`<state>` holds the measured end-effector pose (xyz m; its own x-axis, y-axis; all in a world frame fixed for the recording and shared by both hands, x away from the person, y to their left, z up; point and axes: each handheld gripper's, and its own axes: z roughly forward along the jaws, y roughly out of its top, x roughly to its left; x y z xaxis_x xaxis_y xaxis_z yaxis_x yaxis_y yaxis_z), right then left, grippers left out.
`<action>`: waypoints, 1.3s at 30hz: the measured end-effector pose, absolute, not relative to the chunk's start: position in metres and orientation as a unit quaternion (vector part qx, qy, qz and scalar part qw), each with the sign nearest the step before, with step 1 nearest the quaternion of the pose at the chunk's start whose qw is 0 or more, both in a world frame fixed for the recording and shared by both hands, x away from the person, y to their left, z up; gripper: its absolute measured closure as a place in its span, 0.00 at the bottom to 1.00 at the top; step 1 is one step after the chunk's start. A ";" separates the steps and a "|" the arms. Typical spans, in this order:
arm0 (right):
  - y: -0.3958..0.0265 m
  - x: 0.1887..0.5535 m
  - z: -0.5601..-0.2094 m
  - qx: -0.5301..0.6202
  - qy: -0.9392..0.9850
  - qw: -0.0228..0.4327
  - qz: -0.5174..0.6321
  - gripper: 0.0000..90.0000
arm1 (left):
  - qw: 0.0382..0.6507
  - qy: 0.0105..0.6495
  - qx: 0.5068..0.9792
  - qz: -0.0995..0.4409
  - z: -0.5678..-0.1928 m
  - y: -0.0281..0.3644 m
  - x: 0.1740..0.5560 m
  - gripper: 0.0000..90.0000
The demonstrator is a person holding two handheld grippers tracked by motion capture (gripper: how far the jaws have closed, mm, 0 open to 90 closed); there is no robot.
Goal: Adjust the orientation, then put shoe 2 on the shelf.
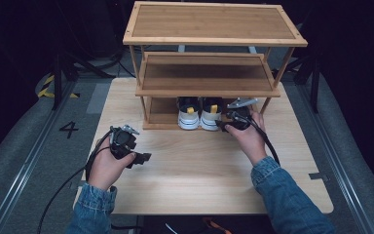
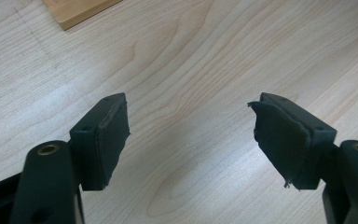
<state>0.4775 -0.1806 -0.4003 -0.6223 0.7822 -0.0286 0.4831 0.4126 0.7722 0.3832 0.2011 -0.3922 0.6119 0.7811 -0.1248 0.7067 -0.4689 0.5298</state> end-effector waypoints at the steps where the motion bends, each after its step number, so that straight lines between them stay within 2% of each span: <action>1: -0.181 0.478 -0.400 0.387 0.817 0.197 0.379 0.50 | 0.276 0.435 0.854 0.067 -0.392 0.201 0.383 0.30; 6: -0.200 0.464 -0.387 0.383 0.821 0.168 0.388 0.49 | 0.273 0.432 0.857 0.070 -0.391 0.199 0.385 0.30; 9: -0.209 0.457 -0.384 0.381 0.822 0.165 0.391 0.48 | 0.270 0.432 0.858 0.072 -0.392 0.199 0.386 0.29; 32: -0.285 0.418 -0.368 0.374 0.794 0.157 0.453 0.43 | 0.284 0.429 0.854 0.074 -0.391 0.204 0.390 0.29; 36: -0.312 0.411 -0.364 0.387 0.770 0.150 0.484 0.43 | 0.294 0.422 0.854 0.076 -0.386 0.213 0.391 0.28; 39: -0.332 0.408 -0.360 0.392 0.764 0.165 0.486 0.41 | 0.299 0.426 0.850 0.084 -0.383 0.220 0.392 0.28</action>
<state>0.4078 -0.3317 -0.3601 -0.6374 0.7597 0.1289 0.4390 0.2205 0.8710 0.3924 0.2201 -0.3832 0.6230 0.7741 -0.1122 0.6737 -0.4582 0.5798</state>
